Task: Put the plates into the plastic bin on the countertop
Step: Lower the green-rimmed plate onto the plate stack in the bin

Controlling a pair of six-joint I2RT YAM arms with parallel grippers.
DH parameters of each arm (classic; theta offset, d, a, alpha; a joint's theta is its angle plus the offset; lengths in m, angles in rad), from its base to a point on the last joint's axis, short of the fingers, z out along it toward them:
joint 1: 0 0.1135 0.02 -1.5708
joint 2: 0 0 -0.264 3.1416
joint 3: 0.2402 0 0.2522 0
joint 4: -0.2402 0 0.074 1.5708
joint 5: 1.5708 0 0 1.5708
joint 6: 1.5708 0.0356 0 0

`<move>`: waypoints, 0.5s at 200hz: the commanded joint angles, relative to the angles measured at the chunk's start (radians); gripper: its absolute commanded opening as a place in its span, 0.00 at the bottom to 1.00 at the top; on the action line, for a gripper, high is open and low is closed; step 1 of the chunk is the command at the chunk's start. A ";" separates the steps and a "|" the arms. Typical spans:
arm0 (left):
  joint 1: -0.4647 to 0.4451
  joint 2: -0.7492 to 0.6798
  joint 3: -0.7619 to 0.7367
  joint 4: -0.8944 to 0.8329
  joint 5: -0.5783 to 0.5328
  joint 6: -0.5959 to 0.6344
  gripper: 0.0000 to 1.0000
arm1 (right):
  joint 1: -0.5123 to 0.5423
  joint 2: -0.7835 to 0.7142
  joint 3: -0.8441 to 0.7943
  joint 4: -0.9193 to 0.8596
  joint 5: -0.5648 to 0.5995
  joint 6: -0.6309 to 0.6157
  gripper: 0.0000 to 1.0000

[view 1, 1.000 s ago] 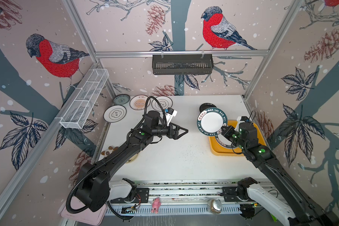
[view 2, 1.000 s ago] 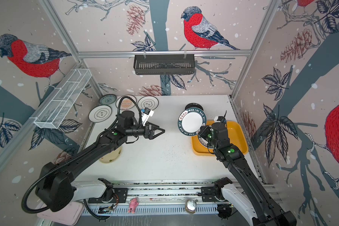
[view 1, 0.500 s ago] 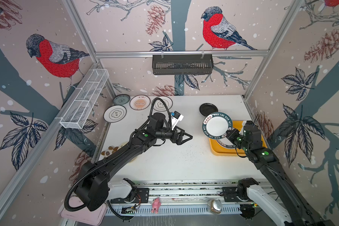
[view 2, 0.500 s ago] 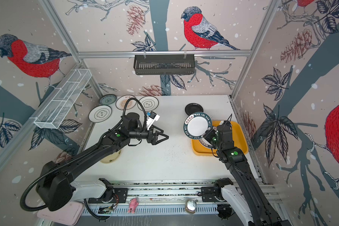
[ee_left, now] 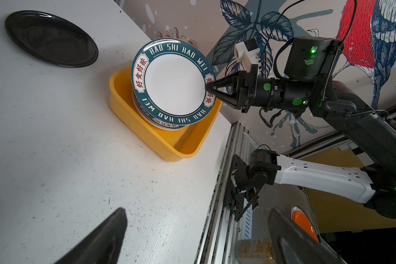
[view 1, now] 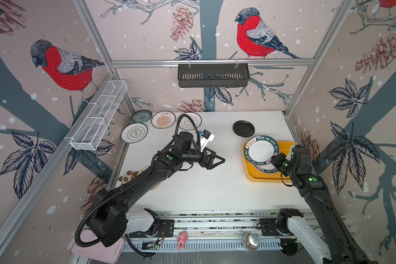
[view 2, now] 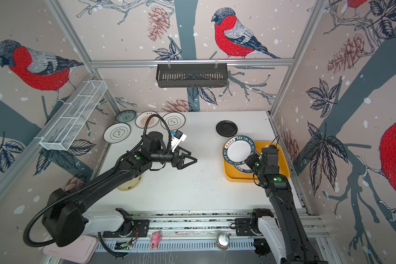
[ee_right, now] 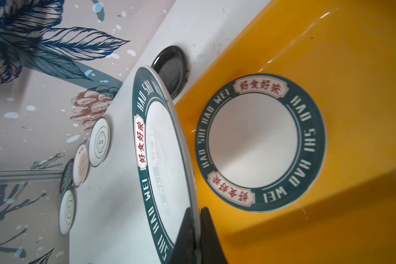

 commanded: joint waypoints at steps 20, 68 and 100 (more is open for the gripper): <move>-0.002 -0.001 0.001 0.004 -0.006 0.014 0.96 | -0.135 0.021 -0.041 0.059 -0.115 -0.081 0.02; -0.003 0.005 0.003 -0.013 -0.033 0.028 0.97 | -0.254 0.128 -0.078 0.124 -0.218 -0.152 0.02; -0.003 0.015 0.006 -0.020 -0.041 0.032 0.96 | -0.285 0.203 -0.086 0.135 -0.254 -0.185 0.02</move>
